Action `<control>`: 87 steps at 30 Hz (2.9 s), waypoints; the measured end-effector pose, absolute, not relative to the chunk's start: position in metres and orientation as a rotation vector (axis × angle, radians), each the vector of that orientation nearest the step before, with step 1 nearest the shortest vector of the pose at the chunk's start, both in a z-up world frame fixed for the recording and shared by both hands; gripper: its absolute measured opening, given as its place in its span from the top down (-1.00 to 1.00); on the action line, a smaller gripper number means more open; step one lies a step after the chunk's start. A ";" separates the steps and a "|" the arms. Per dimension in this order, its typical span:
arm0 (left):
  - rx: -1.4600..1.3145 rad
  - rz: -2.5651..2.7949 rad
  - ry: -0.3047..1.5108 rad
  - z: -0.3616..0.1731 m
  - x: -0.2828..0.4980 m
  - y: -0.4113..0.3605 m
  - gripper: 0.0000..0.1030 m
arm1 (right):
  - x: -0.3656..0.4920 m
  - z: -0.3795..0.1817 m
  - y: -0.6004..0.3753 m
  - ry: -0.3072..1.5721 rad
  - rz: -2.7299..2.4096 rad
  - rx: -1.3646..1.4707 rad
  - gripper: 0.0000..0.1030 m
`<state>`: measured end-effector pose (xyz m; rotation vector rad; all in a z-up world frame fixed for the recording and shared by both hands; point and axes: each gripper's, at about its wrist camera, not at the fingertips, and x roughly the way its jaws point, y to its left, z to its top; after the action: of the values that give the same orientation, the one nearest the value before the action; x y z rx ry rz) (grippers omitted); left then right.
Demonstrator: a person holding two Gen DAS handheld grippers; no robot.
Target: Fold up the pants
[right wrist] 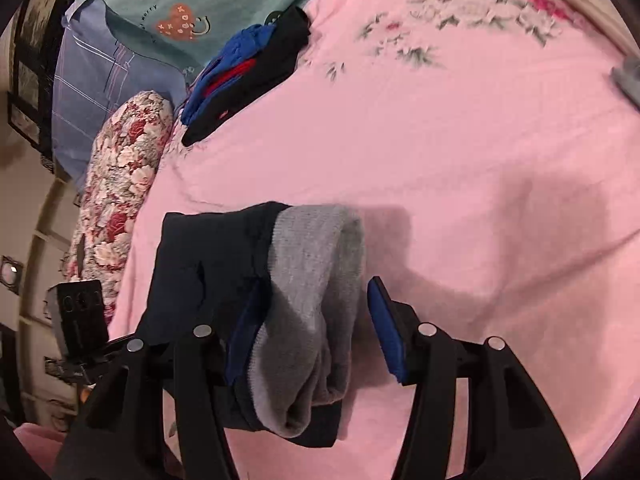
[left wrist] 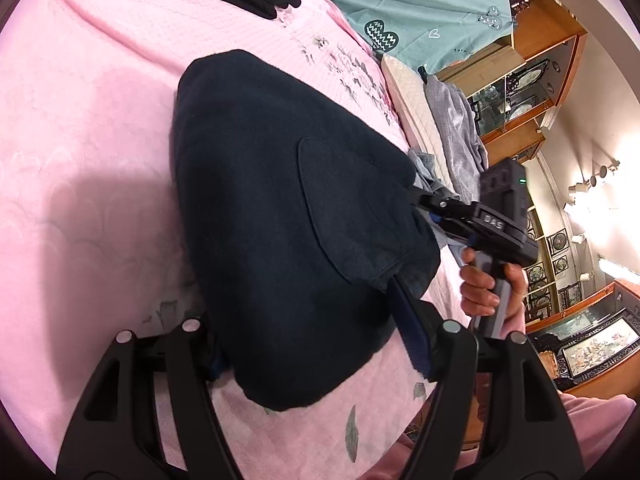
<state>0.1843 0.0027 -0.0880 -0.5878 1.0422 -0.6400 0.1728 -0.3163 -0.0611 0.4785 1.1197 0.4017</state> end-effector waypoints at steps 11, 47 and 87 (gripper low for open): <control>-0.524 -0.652 1.032 -0.085 0.182 -0.005 -0.59 | 0.201 -0.084 -0.307 1.226 0.596 0.641 -0.18; -0.625 -0.610 1.019 -0.085 0.177 0.016 0.14 | 0.192 -0.082 -0.306 1.233 0.595 0.598 0.19; -0.310 -0.445 0.708 0.003 0.286 0.143 0.38 | 0.366 0.006 -0.173 0.947 0.743 0.431 0.32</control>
<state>0.2863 0.1426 0.0035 -0.3099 0.7083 -0.4448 0.3662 -0.1726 0.0057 0.4311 0.9465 0.7434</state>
